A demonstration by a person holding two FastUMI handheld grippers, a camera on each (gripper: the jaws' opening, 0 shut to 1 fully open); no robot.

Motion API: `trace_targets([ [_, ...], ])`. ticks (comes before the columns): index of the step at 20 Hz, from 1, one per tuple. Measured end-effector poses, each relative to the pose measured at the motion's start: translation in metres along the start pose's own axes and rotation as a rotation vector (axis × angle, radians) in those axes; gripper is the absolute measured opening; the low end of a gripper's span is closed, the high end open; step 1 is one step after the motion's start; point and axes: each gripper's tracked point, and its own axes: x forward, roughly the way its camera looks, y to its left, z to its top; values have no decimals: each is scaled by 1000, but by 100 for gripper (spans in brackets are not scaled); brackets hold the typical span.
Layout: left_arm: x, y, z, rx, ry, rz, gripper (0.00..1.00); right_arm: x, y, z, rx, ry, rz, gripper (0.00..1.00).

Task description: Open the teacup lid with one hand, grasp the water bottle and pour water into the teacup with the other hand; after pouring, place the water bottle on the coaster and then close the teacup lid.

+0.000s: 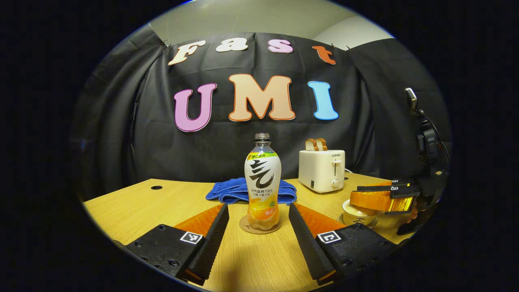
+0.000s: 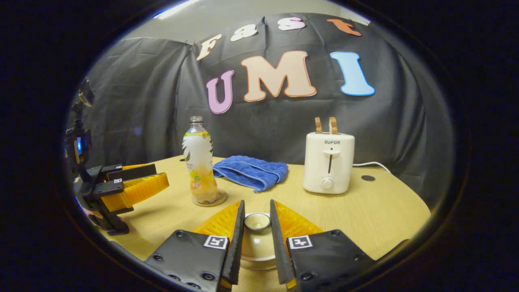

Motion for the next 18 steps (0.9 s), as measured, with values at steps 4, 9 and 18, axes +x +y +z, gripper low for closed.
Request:
trace_targets([
  [4, -1, 0, 0, 0, 0, 0, 87, -9, -3, 8, 5, -57, -14, 70],
  [9, -3, 3, 1, 1, 2, 11, 87, -30, -15, 20, 16, -159, -83, 98],
  [18, -21, 31, 1, 5, 7, 142, 87, -73, -52, 15, 29, -171, -311, 100],
])
